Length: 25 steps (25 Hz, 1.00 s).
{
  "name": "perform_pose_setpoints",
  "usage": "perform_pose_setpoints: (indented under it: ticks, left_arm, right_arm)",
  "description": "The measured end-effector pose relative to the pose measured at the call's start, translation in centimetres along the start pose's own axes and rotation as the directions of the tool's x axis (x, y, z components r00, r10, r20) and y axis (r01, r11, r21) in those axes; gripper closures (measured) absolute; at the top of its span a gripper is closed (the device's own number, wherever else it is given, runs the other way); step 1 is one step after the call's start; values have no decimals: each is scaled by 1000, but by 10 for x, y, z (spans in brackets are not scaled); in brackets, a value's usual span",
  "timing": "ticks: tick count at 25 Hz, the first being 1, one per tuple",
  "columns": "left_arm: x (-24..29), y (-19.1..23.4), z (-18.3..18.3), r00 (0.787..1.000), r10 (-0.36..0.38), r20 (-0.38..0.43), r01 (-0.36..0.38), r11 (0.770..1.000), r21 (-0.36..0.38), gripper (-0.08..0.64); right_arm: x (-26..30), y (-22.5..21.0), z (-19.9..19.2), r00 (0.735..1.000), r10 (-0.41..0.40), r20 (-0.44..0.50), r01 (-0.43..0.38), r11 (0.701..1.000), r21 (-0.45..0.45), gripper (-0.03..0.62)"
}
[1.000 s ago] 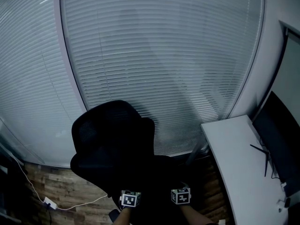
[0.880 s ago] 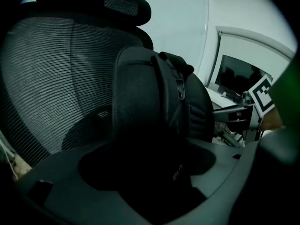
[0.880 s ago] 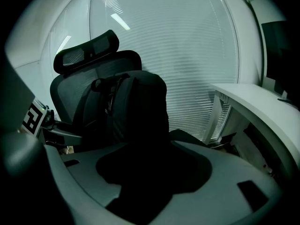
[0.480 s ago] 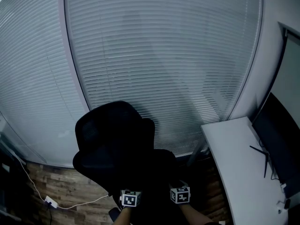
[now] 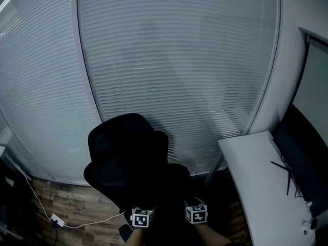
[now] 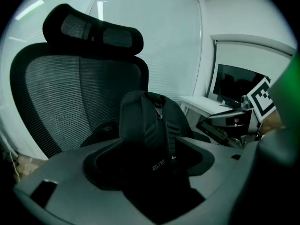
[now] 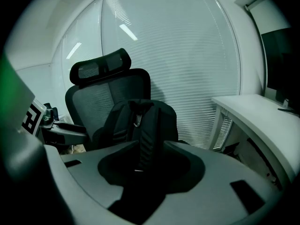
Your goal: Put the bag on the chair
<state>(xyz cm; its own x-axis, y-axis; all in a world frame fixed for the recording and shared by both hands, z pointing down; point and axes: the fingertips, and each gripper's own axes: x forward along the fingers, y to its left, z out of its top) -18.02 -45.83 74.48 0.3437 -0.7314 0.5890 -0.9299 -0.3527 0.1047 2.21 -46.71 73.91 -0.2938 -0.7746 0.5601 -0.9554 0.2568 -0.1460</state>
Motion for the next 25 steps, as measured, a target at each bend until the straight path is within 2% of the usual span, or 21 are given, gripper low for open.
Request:
perform_pose_setpoints:
  ticks: [4,6,11,17,25]
  left_arm:
    - [-24,-15,3,998,38,41,-38,999,3,298]
    - [-36,-26,3,997,56,58,-57,998,7,323]
    - [-69,-53,1,986,117,119,-120,993,19,439]
    - [-103,-92,-10,979,124,164,-128,992,16,487]
    - [-136,-149,-23,973,112,203,-116,993,13,517]
  right_arm:
    - [-26,0,4,999,-3,48,4,1000,-9,490]
    - [-41,0,4,998,1,63,-1,1000,-11,504]
    - [-75,0,1,994,29,102,-27,999,-22,522]
    - [-119,2,-11,987,82,136,-81,997,-13,525]
    - [-173,4,-31,975,158,154,-151,987,-55,526]
